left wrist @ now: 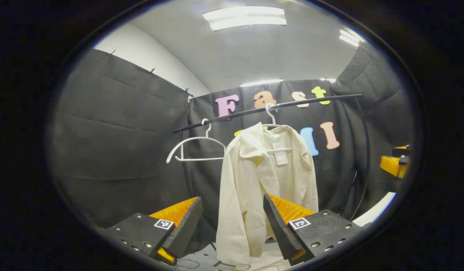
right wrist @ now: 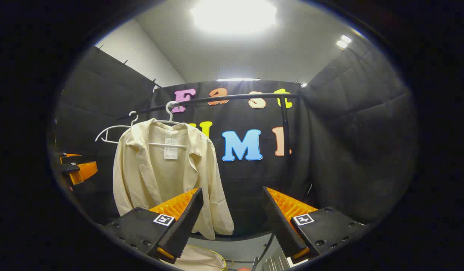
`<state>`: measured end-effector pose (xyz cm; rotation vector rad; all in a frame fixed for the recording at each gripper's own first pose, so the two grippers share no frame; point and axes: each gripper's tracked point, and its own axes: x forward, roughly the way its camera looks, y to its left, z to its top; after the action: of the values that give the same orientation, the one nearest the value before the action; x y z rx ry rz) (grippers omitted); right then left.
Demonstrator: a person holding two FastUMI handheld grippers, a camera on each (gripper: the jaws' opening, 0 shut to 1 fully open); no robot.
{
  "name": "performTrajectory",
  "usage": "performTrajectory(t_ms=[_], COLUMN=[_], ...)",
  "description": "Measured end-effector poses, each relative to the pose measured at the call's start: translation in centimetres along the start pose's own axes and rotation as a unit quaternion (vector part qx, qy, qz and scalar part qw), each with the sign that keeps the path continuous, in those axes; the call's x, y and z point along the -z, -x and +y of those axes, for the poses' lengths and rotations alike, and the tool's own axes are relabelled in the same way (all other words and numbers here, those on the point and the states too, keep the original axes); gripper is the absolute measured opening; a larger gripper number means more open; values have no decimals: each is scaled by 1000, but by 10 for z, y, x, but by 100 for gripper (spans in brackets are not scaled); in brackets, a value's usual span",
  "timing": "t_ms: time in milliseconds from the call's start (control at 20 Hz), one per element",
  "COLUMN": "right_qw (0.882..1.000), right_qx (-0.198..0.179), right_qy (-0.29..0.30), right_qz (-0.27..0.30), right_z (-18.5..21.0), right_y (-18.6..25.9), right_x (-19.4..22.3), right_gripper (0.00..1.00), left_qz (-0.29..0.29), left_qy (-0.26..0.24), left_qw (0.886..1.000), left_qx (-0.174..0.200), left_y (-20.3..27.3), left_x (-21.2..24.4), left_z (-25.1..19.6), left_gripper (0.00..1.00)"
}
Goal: Grasp the clothes on the hanger with both hands and then place them into the laundry hamper below.
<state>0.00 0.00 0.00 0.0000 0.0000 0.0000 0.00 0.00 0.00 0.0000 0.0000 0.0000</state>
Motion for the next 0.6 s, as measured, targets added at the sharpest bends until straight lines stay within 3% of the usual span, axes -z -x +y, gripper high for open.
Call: performTrajectory(t_ms=[600], right_qw=[1000], right_qx=[-2], right_qy=[-2], right_qz=[-10], right_z=[0], right_y=[-1], right_x=[-12], right_gripper=[98], left_qz=[-12], left_qy=[5], left_qw=[1000], left_qx=[0], left_y=[-1], left_x=[-9], left_z=[5], left_gripper=[95])
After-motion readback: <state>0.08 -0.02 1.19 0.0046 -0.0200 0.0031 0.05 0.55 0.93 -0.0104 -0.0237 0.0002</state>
